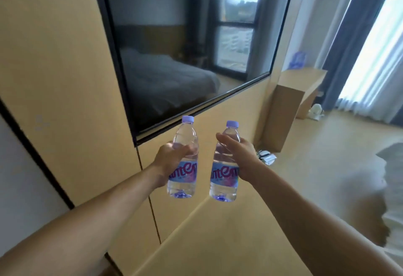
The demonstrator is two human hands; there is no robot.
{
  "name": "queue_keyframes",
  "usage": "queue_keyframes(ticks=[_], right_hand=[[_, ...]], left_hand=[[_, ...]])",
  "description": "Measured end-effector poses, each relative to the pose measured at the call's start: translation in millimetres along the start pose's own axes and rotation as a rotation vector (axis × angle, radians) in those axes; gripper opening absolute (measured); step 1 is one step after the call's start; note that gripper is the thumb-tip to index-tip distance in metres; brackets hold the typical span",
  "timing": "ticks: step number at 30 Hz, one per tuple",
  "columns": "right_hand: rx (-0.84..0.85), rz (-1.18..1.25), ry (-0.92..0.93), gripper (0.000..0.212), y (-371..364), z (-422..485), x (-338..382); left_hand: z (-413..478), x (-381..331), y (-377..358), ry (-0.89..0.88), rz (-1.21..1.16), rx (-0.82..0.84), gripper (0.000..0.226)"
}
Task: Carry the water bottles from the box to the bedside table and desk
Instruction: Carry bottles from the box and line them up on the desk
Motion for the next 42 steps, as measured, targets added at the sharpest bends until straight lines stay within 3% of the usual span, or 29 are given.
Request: queue_keyframes(ticks=[4, 8, 15, 23, 28, 33, 42], right_hand=[[-0.085, 0.003, 0.034, 0.019, 82.7, 26.5, 40.0], [-0.168, 0.025, 0.048, 0.025, 143.5, 51.6, 65.9], [-0.336, 0.064, 0.118, 0.023, 231.3, 116.7, 117.0], [-0.470, 0.083, 0.208, 0.025, 304.8, 180.5, 180.0], [-0.550, 0.101, 0.215, 0.031, 363.8, 213.4, 202.5], [-0.614, 0.123, 0.257, 0.035, 444.5, 255.0, 231.1], [-0.621, 0.131, 0.249, 0.035, 589.0, 320.3, 302.1]], left_hand=[[55.3, -24.5, -86.4, -0.016, -0.015, 0.072, 0.062], [105.2, -44.3, -150.7, -0.021, -0.008, 0.154, 0.045], [213.1, -74.9, -249.7, -0.042, -0.023, 0.317, 0.039], [332.2, -122.1, -337.0, -0.088, 0.019, 0.488, 0.059], [386.2, -136.6, -402.2, -0.096, 0.028, 0.550, 0.022], [433.1, -152.4, -483.8, -0.106, 0.035, 0.619, 0.077], [517.8, -184.7, -634.8, -0.090, 0.032, 0.645, 0.086]])
Point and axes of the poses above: each hand's wrist, its own z-axis towards the middle knuckle, its own y-axis out of the back of the hand, x = y × z, the point moved 4 cm from there along z, towards the middle knuckle, and after that the axes turned 5 degrees about z, right-handed, at the moved point
